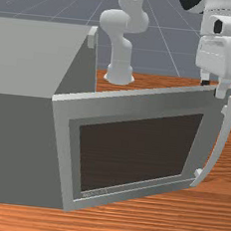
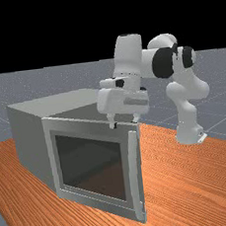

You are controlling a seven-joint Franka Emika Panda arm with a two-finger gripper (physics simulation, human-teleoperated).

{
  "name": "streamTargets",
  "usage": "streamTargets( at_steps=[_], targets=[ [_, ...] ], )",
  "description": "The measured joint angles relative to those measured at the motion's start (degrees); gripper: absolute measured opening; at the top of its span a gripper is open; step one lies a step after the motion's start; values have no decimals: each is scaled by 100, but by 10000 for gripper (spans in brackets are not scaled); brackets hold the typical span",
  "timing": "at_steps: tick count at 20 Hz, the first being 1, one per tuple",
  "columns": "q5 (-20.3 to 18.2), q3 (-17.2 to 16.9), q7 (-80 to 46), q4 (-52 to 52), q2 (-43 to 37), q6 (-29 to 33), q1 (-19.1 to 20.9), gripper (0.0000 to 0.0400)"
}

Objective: Close the microwave

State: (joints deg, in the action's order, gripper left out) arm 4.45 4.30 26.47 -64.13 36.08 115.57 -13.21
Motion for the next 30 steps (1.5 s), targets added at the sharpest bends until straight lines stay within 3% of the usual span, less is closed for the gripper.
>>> streamTargets(
  at_steps=[1, 3, 4, 5, 6, 10, 11, 12, 13, 15, 20, 23, 25, 27, 30],
  targets=[
    [128, -63, -46, -9, 16, 103, -48, 400],
    [-136, 65, 71, 126, 121, 44, 69, 400],
    [7, -14, 37, 987, 558, -711, -30, 400],
    [-6, -11, 45, 1246, 720, -873, -35, 400],
    [62, -38, -7, 187, 215, -39, -17, 400],
    [30, -22, -1, 63, 254, 163, 8, 400],
    [-79, 39, -17, -381, -88, -188, 37, 400],
    [-92, 39, -63, -1063, -516, 26, 58, 400],
    [69, -8, -217, -2257, -1154, 1059, 31, 400],
    [182, -14, -408, -3397, -1882, 1647, 37, 400],
    [326, 25, -758, -5537, -3470, 2395, 208, 400],
    [194, 90, -880, -6868, -4715, 2437, 265, 400],
    [214, 219, -1036, -7510, -5546, 2073, 220, 400],
    [-9, 194, -965, -7523, -5639, 1912, 107, 400],
    [338, 829, -2433, -7132, -5282, 1844, 170, 400]
  ],
)
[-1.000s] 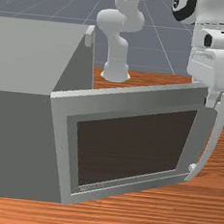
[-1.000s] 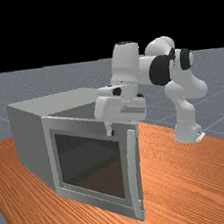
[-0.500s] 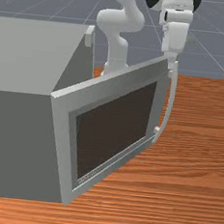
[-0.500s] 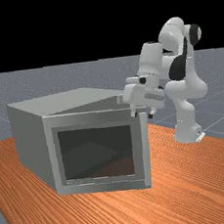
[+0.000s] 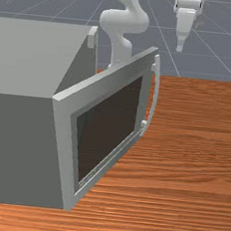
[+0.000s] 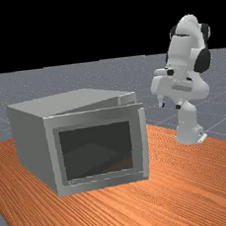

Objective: Close the microwave

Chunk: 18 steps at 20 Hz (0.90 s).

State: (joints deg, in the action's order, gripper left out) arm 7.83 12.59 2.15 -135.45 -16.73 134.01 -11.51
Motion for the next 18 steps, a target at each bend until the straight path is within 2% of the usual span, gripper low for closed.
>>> streamTargets(
  at_steps=[2, 3, 5, 6, 7, 8, 9, 10, 13, 14, 16, 18],
  targets=[
    [129, 271, -425, 314, 289, -86, -128, 400],
    [-120, 150, 310, 862, 704, -446, -270, 400],
    [32, 111, 396, 1558, 1335, -473, -172, 400],
    [49, 85, 506, 2200, 1815, -763, -143, 400],
    [758, 47, 194, 2476, 2093, -658, -153, 400],
    [674, 8, 280, 2697, 2293, -617, -113, 400],
    [151, 31, 665, 3546, 2801, -1402, -65, 400],
    [80, 35, 712, 3600, 2944, -1462, -23, 400],
    [149, 22, 638, 3358, 3475, -978, 1, 400],
    [330, -23, 494, 2846, 3378, -265, 0, 400],
    [556, -77, 455, 2370, 3267, 441, 11, 400],
    [64, 6, 2086, 1933, 2983, 678, 448, 400]
  ],
)
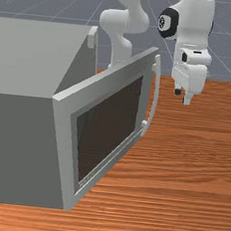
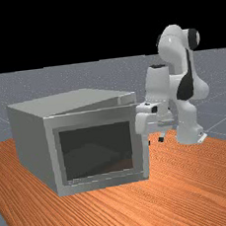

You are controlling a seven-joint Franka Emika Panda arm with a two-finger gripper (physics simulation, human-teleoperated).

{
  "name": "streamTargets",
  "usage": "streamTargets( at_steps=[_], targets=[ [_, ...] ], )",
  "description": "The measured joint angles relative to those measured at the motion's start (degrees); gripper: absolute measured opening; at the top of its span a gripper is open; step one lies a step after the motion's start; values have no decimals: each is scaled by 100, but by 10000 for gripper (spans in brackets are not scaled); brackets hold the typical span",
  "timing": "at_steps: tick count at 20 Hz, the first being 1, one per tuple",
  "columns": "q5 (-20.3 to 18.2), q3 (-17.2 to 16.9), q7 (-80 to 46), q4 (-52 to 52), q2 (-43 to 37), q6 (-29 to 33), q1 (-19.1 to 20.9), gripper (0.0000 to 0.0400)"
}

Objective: Close the microwave

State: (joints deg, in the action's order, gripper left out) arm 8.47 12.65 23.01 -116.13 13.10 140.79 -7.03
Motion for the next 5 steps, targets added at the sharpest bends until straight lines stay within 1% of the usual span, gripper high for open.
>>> streamTargets(
  at_steps=[1, 2, 3, 5],
  targets=[
    [-169, -72, 455, -184, -135, 74, 202, 400],
    [-660, -95, 1994, -320, -264, 22, 427, 400],
    [-1063, -234, 3499, -319, -335, -162, 604, 400],
    [-1539, -545, 4891, -276, -358, -269, 1147, 400]
  ],
)
